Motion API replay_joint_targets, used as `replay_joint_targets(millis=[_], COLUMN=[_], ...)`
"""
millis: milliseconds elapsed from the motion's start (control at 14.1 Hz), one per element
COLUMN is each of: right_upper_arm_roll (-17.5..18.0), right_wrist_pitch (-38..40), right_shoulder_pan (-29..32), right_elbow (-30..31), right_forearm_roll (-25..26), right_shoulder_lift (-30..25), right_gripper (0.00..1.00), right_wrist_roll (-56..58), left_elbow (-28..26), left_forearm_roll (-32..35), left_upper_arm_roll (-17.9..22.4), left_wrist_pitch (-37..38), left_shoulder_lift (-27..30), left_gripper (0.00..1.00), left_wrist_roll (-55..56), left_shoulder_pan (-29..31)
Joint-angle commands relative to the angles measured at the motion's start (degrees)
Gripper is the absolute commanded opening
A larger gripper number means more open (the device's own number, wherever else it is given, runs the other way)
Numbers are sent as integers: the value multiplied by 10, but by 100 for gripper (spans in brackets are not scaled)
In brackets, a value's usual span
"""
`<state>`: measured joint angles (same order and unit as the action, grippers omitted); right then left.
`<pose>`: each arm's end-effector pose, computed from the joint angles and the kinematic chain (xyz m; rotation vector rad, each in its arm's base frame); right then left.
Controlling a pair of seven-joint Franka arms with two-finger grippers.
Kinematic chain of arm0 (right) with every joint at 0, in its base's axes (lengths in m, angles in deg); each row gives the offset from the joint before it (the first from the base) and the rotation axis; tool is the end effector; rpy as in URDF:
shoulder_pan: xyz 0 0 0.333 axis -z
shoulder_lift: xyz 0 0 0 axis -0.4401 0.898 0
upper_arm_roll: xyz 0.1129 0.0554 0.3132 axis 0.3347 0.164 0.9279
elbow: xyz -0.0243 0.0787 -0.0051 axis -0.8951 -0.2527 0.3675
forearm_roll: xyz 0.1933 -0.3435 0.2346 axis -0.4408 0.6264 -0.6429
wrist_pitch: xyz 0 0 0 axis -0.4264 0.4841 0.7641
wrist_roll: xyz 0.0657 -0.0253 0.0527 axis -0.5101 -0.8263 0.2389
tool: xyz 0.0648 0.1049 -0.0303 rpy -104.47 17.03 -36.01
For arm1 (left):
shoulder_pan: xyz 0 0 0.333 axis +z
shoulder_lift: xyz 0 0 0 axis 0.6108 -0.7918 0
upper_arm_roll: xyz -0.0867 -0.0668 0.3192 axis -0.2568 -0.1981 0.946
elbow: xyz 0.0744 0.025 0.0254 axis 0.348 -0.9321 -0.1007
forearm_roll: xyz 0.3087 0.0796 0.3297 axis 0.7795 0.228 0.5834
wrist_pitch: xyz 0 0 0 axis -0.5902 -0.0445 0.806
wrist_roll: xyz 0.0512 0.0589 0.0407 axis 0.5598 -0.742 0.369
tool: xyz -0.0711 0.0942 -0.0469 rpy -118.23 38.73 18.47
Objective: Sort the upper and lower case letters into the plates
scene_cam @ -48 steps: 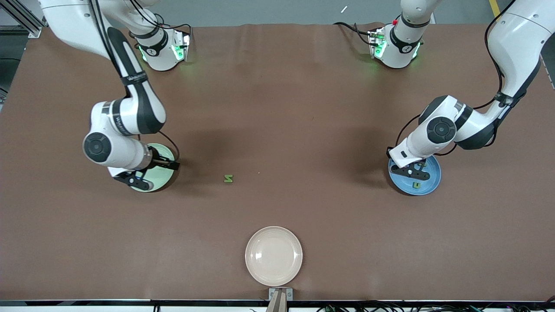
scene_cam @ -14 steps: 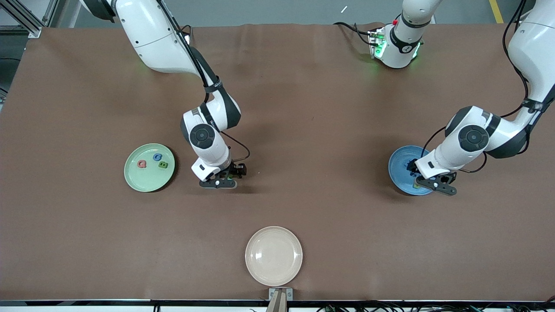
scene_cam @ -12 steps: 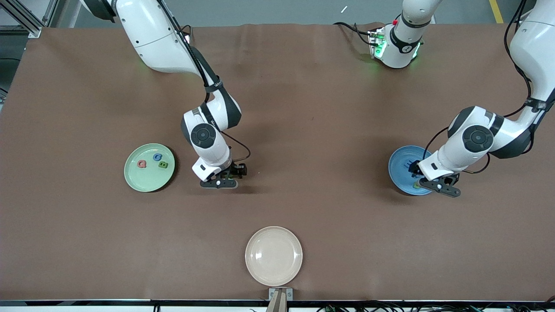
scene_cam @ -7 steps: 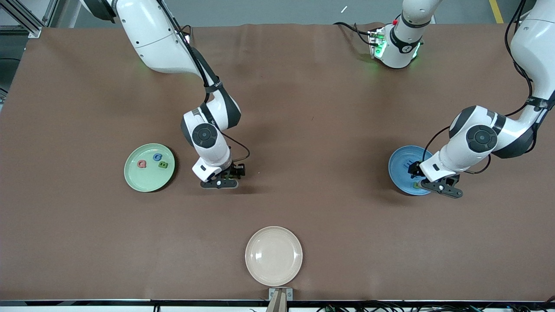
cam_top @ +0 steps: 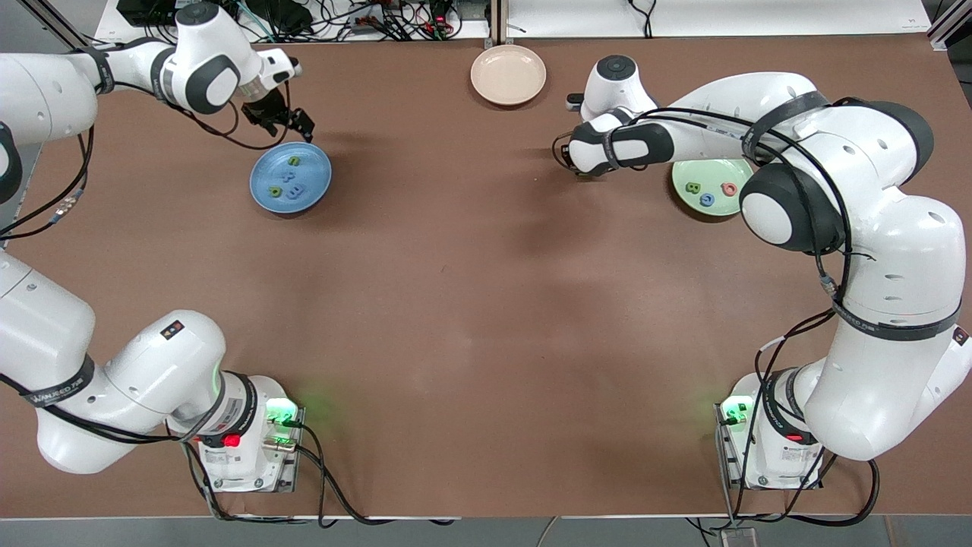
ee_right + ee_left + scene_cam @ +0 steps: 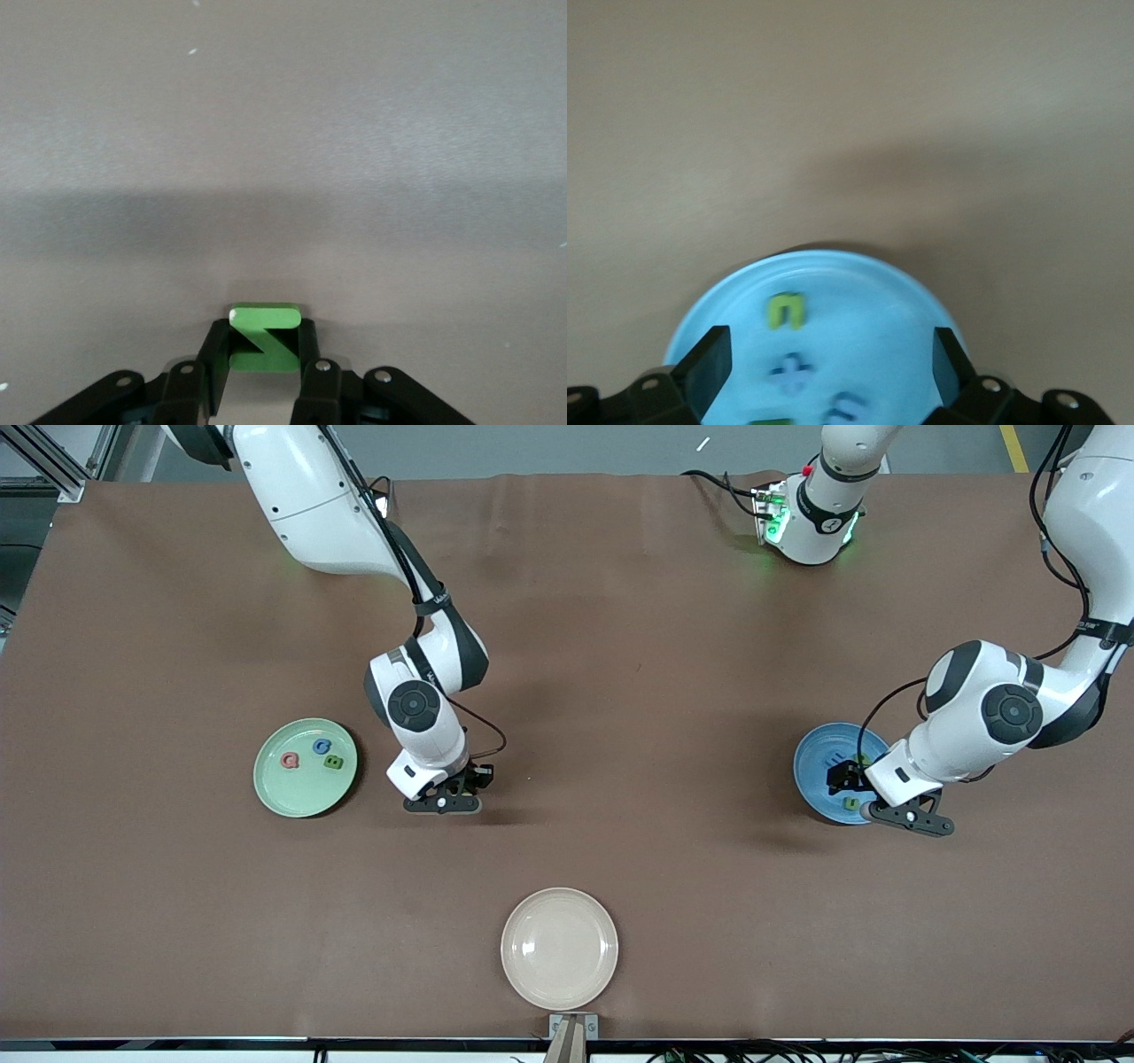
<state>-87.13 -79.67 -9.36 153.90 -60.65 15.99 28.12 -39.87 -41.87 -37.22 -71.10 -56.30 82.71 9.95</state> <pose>0.6204 0.3432 0.1243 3.1237 0.0003 0.0700 0.6688 -0.0565 0.2236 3.0249 -0.3771 0.0650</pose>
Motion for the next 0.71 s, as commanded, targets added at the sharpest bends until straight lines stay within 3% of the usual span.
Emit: replay_joint_targets(millis=[0, 212, 354, 495, 637], right_upper_arm_roll=[-10, -14, -14, -14, -14], right_wrist_pitch=[51, 157, 192, 188, 165], right_shoulder_pan=[29, 93, 142, 185, 208], right_elbow=[2, 3, 11, 40, 68], right_forearm_roll=[17, 16, 16, 16, 15], right_shoulder_lift=[-15, -74, -101, -118, -119], right_gripper=[0, 0, 1, 1, 1], right_wrist_roll=[31, 141, 220, 282, 313], left_elbow=[10, 15, 17, 25, 39], left_forearm_roll=[-93, -202, -243, -271, -305], left_upper_arm_roll=[58, 163, 211, 241, 300], left_wrist_pitch=[27, 38, 46, 69, 106], left_shoulder_lift=[62, 115, 136, 150, 171], left_gripper=[100, 100, 100, 100, 99], left_wrist_roll=[-45, -92, -98, -98, -99], left_shoulder_pan=[-69, -179, -228, -268, -335])
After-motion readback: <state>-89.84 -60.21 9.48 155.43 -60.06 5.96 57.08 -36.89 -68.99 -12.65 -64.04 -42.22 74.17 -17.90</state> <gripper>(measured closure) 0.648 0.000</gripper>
